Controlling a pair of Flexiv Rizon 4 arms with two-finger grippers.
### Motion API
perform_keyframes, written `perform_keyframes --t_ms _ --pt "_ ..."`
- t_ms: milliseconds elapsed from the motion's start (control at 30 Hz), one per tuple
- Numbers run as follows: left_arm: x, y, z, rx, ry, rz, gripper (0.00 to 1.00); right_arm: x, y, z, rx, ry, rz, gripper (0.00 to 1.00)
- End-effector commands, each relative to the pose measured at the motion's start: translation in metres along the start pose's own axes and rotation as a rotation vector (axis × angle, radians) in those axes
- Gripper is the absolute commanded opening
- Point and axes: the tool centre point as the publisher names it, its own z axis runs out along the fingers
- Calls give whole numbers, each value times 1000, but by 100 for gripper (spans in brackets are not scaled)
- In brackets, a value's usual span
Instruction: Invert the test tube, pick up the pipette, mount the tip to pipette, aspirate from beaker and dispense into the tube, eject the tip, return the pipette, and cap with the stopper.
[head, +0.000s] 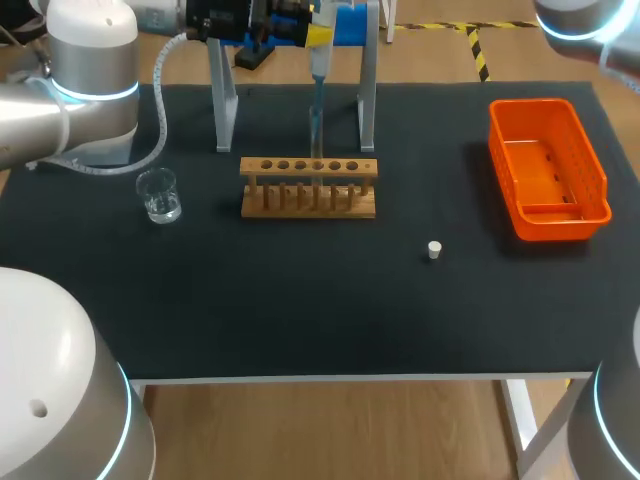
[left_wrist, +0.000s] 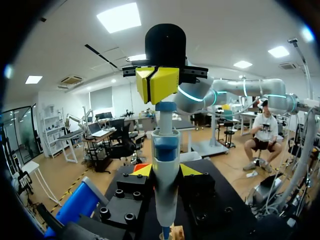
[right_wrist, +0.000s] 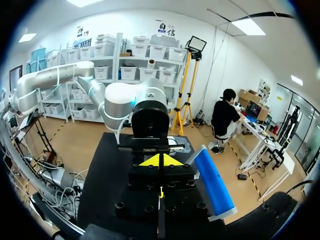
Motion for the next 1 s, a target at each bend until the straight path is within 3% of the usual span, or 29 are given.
perform_keyframes --t_ms 33,1000 --pt "-2 -3 -1 0 1 0 0 0 -3 2 7 3 3 0" --pt "-2 -3 -1 0 1 0 0 1 -15 9 17 20 20 0"
